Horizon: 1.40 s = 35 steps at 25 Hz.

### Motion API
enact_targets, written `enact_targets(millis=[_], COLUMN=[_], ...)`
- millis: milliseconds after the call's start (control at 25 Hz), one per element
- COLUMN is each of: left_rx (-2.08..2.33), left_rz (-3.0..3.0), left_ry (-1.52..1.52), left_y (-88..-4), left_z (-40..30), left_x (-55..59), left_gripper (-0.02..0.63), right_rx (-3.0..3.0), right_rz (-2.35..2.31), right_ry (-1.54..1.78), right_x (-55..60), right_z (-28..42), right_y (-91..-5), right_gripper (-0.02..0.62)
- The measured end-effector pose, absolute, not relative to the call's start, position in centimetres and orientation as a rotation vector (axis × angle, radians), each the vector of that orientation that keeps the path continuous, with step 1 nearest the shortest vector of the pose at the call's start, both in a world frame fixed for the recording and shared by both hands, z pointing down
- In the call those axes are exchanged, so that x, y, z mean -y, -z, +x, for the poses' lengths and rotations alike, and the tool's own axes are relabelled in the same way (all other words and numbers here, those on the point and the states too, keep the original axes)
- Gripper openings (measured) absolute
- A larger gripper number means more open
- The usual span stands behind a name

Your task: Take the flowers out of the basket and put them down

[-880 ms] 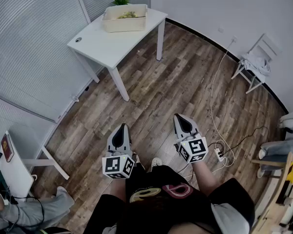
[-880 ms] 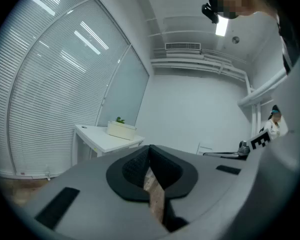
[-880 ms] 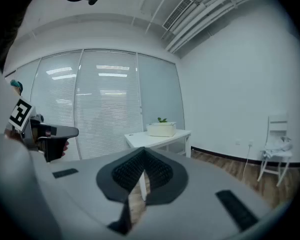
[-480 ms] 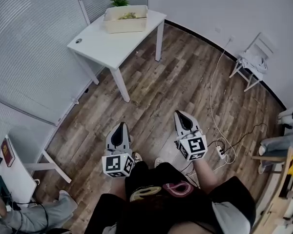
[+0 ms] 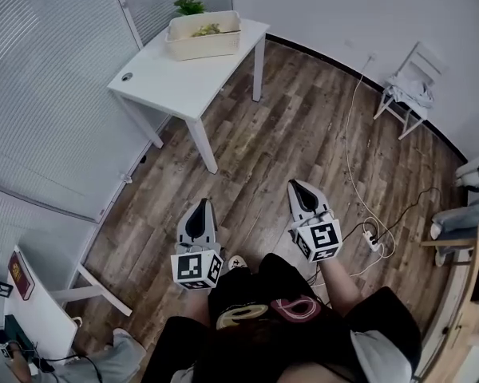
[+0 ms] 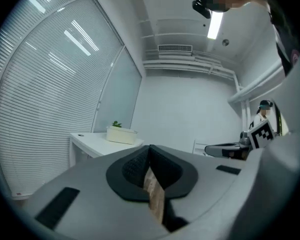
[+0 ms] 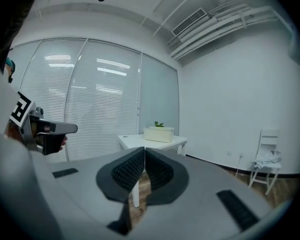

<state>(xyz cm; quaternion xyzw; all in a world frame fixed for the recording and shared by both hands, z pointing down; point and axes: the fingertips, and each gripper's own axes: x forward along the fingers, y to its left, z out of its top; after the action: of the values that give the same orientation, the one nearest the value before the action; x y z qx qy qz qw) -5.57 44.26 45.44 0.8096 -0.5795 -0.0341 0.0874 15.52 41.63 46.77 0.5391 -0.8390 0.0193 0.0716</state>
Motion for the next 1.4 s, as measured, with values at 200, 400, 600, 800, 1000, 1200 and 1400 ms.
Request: enact_targets(millis=[200, 400, 600, 800, 1000, 1200, 1400], left_rx=[1.700, 1.695, 1.736, 1.784, 1.809, 1.840, 1.863], left_rz=[2.423, 2.423, 2.410, 2.385, 2.374, 2.332, 2.305], left_ry=[0.113, 0.082, 0.069, 0.091, 0.070, 0.084, 0.068], left_y=[-45.5, -45.7, -45.9, -45.4, -44.8, -45.0, -45.6], left_z=[-5.9, -5.7, -5.1, -3.7, -1.7, -0.2, 2.3], left_x=[-42.8, -41.1, -38.1, -33.2, -27.9, -23.8, -20.3], left_gripper=[0.017, 0.018, 0.017, 0.017, 0.018, 0.018, 0.017], right_rx=[2.501, 2.501, 2.535, 2.563, 2.576, 2.571, 2.581], right_rz=[1.625, 1.639, 1.575, 1.514, 1.507, 1.453, 1.350], right_ry=[-0.050, -0.077, -0.065, -0.034, -0.041, -0.068, -0.053], right_x=[-41.0, -38.8, -35.2, -29.6, -23.6, -19.2, -15.4], right_z=[15.1, 15.2, 15.2, 16.5, 18.8, 20.3, 21.5], right_y=[-46.9, -47.2, -47.8, -47.5, -47.4, -48.6, -49.0], right_gripper=[0.011, 0.011, 0.011, 0.011, 0.011, 0.011, 0.011])
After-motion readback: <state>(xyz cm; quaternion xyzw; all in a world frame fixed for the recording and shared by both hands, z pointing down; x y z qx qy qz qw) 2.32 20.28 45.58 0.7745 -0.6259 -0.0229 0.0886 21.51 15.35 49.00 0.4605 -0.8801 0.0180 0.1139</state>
